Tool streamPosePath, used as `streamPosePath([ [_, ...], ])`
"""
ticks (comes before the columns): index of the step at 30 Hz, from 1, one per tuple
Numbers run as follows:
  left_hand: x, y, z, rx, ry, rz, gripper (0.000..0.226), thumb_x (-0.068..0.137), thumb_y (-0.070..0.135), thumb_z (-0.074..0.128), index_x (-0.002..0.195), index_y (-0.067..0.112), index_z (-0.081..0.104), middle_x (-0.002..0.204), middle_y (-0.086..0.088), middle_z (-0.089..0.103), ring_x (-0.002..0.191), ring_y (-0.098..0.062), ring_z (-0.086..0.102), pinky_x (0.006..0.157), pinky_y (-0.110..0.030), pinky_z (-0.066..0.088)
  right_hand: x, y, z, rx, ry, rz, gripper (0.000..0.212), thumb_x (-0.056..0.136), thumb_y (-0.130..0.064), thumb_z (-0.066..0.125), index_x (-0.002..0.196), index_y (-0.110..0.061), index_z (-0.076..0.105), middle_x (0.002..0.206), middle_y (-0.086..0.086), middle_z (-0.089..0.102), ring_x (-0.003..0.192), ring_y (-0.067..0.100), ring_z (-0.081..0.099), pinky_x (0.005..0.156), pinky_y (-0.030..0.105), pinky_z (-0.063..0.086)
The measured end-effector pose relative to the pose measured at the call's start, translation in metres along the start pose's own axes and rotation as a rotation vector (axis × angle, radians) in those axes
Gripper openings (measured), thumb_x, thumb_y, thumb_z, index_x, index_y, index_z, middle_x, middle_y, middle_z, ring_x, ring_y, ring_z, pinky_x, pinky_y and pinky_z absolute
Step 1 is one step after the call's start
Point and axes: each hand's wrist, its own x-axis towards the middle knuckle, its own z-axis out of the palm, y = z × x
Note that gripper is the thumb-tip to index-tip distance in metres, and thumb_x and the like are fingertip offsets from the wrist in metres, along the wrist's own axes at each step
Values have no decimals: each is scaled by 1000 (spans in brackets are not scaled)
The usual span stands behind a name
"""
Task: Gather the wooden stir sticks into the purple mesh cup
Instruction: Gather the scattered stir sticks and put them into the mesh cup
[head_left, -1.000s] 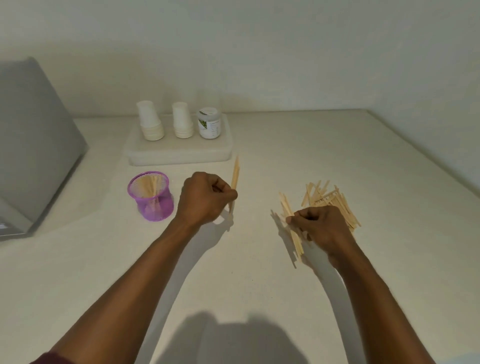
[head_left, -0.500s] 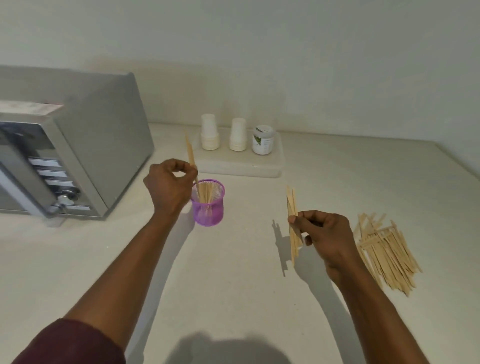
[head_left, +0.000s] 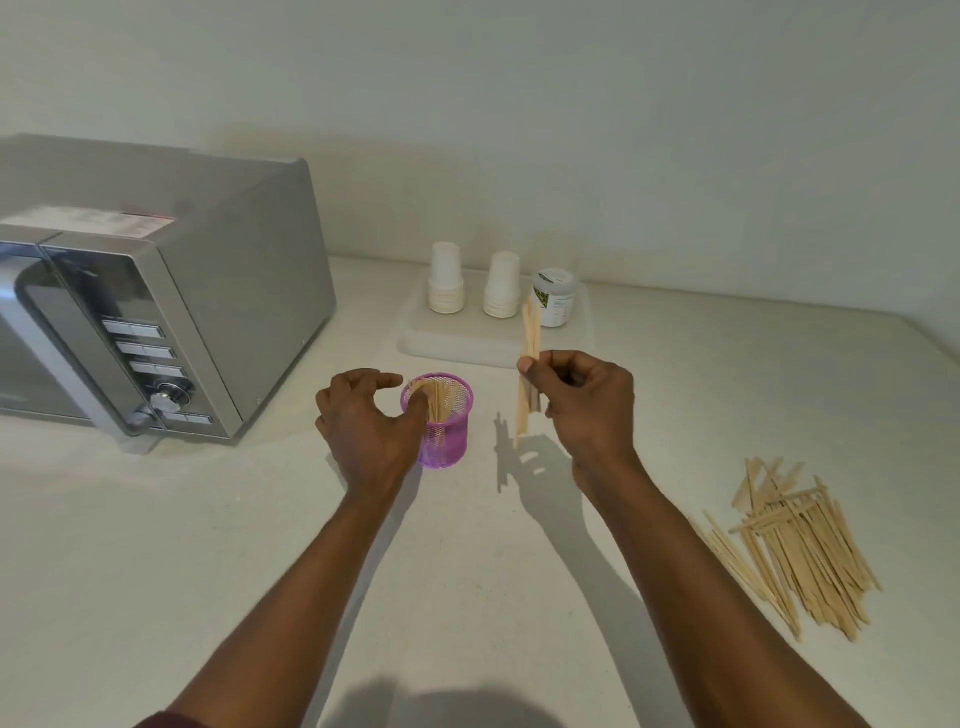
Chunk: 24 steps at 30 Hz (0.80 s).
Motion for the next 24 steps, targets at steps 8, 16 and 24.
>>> streamPosePath([
  [8,-43,-15,-27,50,18,-99,52,81,54,82,111,15,66,115,-1,62,113,-23,56,92,-40,48,28,20,67,30,2,-16,9,85,-21,85,84,-13,81,71,-3,75,60,7,62,66,28,52],
  [16,-95,-42,-22,597,-343,8,106,77,92,49,145,10,50,164,-15,37,155,-34,28,123,-48,33,40,32,103,-26,56,-65,13,88,-23,83,91,-10,79,78,-3,78,67,5,69,73,29,60],
  [24,-94,-32,-25,666,-354,25,104,84,90,39,148,9,45,166,-17,34,156,-36,25,125,-50,28,25,52,107,-136,29,-121,12,90,-21,82,94,-11,79,81,-7,75,70,-7,64,75,23,56],
])
